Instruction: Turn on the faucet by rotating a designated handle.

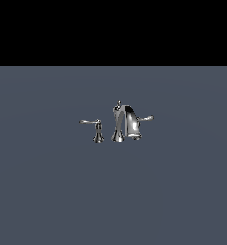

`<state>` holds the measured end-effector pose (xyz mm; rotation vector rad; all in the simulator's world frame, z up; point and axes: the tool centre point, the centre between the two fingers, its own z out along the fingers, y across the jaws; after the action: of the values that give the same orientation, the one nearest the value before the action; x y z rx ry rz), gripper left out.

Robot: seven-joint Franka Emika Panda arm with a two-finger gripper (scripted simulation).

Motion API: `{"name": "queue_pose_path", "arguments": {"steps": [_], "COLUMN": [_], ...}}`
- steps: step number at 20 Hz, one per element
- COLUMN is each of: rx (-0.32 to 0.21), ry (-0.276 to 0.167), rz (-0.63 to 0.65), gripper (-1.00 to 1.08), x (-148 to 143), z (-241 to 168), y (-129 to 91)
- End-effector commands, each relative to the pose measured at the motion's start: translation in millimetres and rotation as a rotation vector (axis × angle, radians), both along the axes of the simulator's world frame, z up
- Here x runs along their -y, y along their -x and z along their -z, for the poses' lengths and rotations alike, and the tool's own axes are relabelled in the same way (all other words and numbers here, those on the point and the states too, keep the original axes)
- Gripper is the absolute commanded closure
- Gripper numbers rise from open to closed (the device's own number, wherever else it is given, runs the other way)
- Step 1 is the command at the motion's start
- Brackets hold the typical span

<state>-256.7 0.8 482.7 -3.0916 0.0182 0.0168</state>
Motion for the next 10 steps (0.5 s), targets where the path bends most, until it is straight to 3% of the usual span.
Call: {"name": "queue_pose_path", "arguments": {"steps": [1, 10], "rx": [0.000, -0.001], "ry": [0.000, 0.001], "rz": [0.000, 0.043], "gripper": [1.08, 1.08], "x": [0, -9], "z": [0, 11], "y": [0, -5]}}
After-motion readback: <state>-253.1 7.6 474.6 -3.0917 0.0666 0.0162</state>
